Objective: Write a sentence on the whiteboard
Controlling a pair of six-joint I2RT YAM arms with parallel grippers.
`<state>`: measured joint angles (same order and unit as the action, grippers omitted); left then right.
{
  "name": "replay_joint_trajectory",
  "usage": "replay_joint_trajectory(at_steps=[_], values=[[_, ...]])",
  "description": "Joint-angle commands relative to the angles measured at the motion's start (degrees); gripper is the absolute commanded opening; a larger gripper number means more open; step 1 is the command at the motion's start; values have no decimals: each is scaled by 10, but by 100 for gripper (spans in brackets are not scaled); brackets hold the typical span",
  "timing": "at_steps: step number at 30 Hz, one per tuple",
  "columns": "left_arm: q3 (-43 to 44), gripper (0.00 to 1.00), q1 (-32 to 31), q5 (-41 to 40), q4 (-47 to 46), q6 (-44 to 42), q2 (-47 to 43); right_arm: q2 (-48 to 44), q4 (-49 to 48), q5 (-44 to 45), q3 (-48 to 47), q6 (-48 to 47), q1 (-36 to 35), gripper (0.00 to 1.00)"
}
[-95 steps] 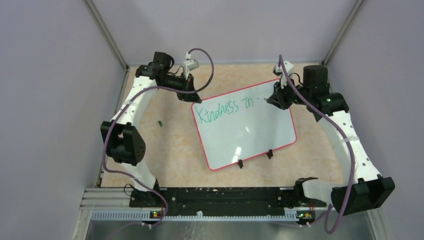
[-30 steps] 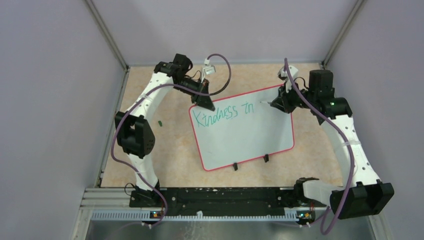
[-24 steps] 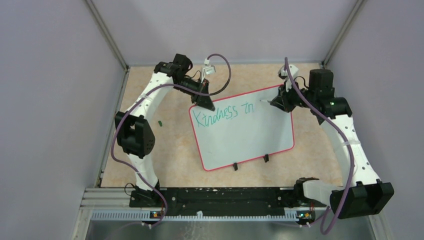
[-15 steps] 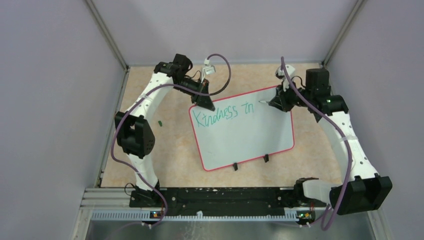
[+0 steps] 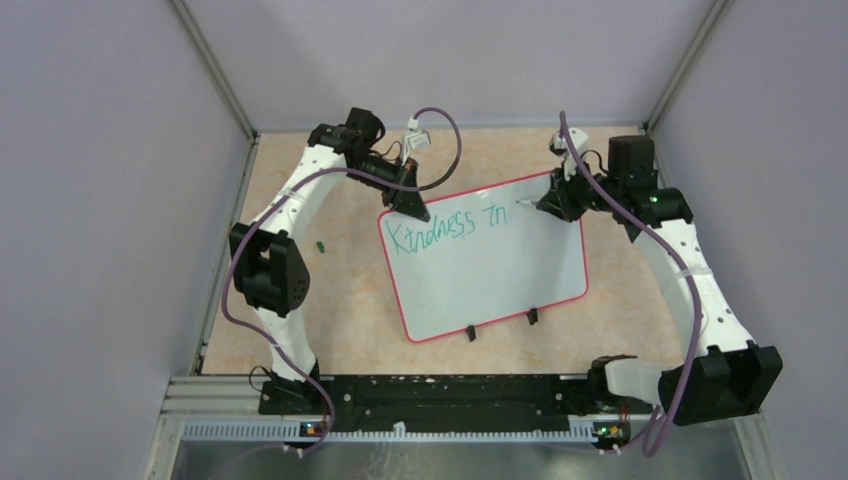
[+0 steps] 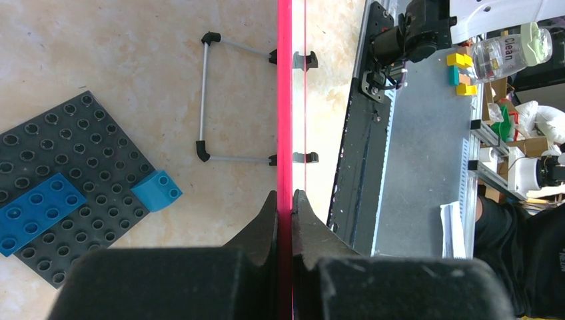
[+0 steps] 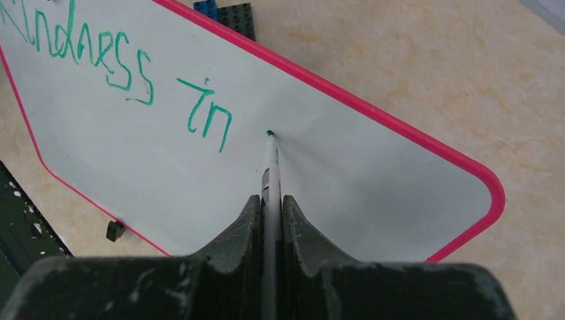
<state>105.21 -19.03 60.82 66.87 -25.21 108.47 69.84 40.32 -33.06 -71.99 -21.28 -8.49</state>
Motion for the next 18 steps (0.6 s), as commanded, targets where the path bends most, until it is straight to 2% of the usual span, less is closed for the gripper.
replay_joint_trajectory(at_steps=[1,18], values=[[-14,0,-5,-77,-12,-37,-12,-3,-31,29,-15,2,-5,0],[-15,0,-4,-78,-14,-35,-11,-29,3,32,15,-27,-5,0]])
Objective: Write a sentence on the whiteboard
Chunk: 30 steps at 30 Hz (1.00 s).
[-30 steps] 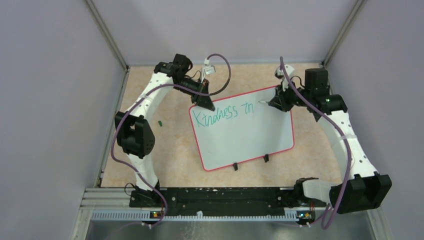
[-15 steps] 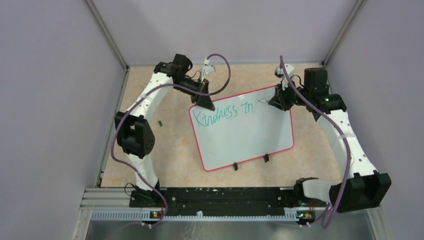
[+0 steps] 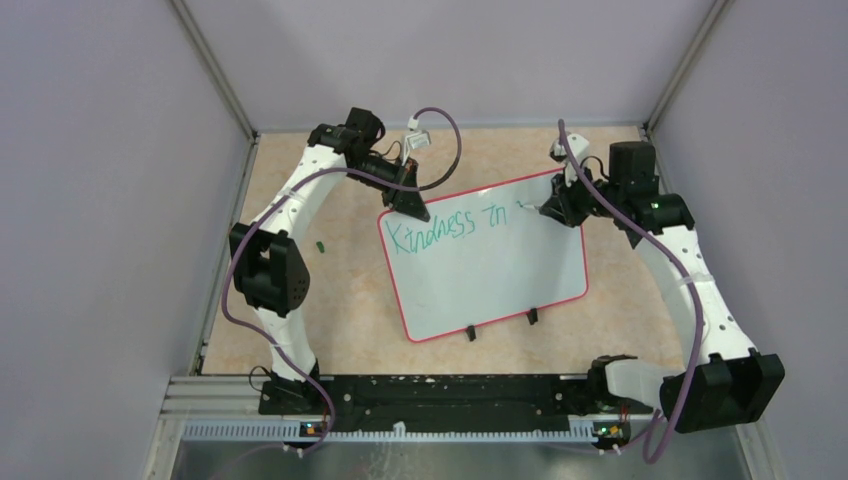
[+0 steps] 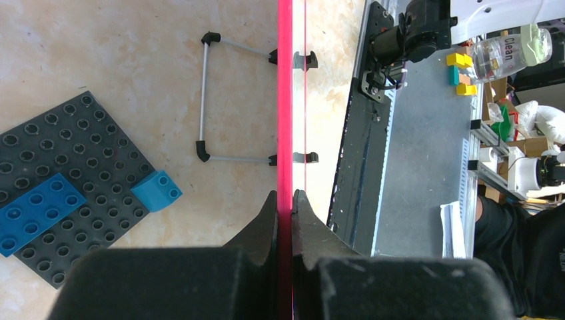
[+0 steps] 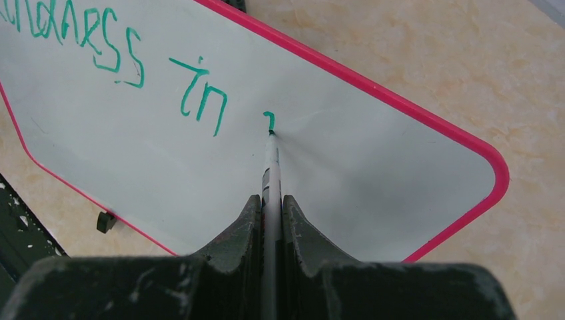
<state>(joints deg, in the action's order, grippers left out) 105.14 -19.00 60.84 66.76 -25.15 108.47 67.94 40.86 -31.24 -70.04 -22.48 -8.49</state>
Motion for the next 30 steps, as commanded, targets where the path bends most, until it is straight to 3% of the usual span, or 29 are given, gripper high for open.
replay_joint_trajectory(at_steps=[1,17,30], values=[[-14,0,-5,-78,-13,-36,-11,-9,-6,18,-7,-14,-5,0],[-16,0,-5,-83,-13,-36,-13,19,-28,34,-59,6,-5,0],[-16,0,-5,-83,-14,-36,-13,-21,2,35,2,-18,-4,0]])
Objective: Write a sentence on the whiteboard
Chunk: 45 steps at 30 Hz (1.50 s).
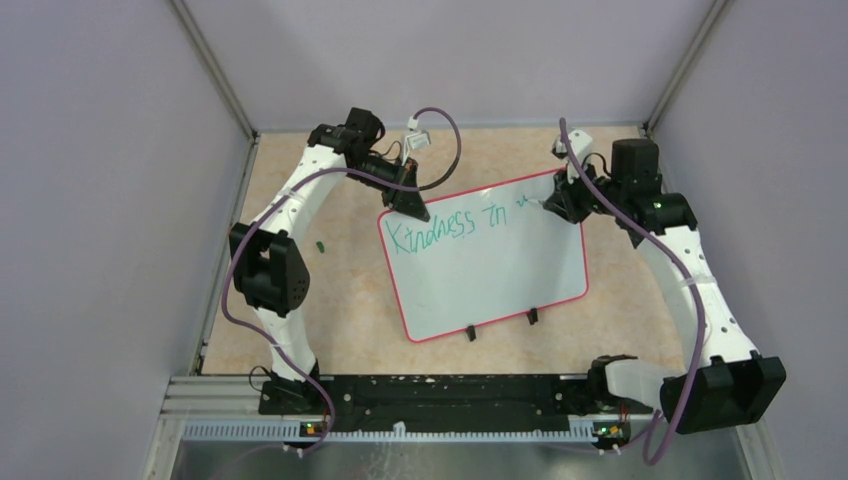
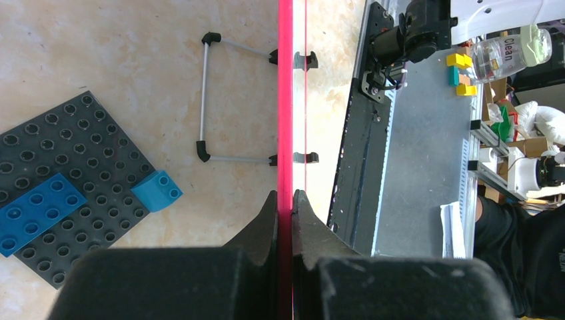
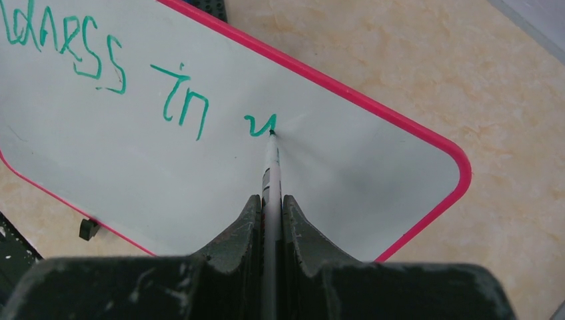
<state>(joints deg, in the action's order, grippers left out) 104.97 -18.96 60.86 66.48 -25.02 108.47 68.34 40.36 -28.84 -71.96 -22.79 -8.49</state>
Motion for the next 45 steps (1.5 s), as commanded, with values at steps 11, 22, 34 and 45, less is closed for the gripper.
replay_joint_trajectory(at_steps=[11,22,34,45], values=[[-14,0,-5,-83,-12,-36,-11,-38,24,-11,64,-11,-33,0],[-15,0,-5,-85,-12,-38,-14,-20,3,-24,-13,24,-43,0],[-18,0,-5,-85,-12,-40,-16,-29,25,-16,-12,-10,20,0],[-20,0,-6,-87,-14,-39,-17,-19,5,23,-6,-2,20,0]])
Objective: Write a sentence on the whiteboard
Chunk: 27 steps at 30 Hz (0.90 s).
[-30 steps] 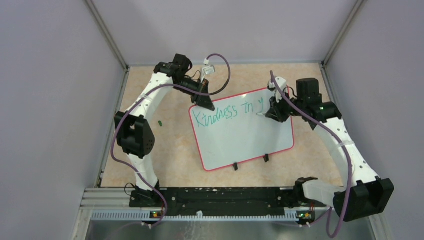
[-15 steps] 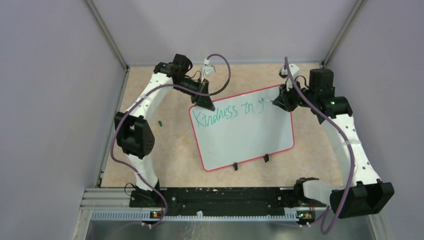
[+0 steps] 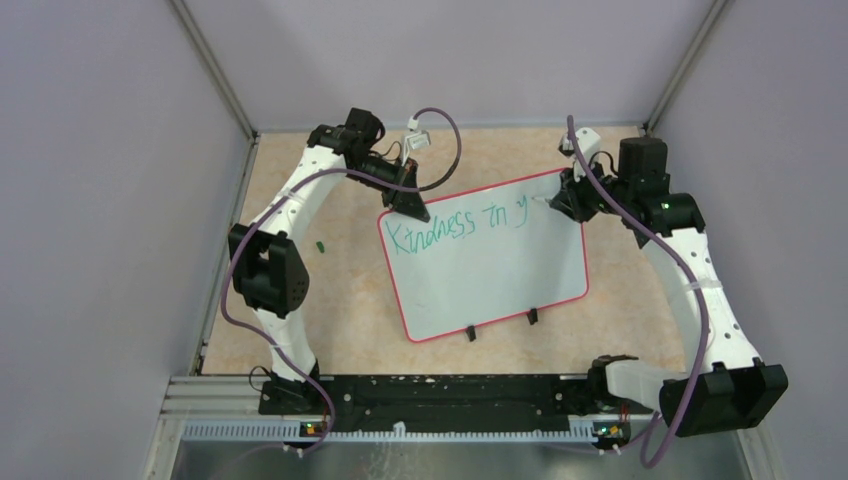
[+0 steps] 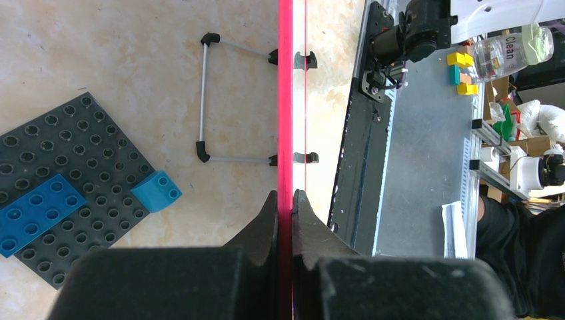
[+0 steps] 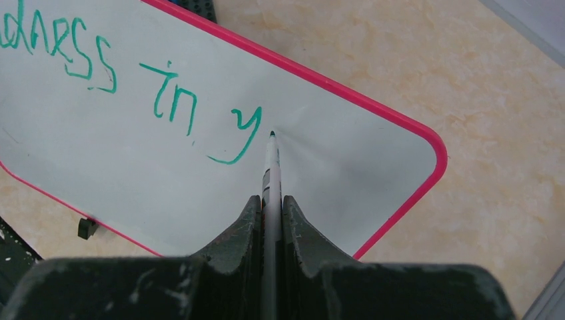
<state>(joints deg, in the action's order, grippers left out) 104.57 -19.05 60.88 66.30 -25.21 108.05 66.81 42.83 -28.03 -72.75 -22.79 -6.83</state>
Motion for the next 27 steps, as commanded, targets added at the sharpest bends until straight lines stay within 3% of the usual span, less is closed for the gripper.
replay_joint_trajectory(at_steps=[1,27], values=[[-16,0,-4,-87,-12,-37,-12,-2,-19,14,1,-2,3,0],[-15,0,-4,-89,-13,-35,-7,9,2,-6,25,-30,-5,0]])
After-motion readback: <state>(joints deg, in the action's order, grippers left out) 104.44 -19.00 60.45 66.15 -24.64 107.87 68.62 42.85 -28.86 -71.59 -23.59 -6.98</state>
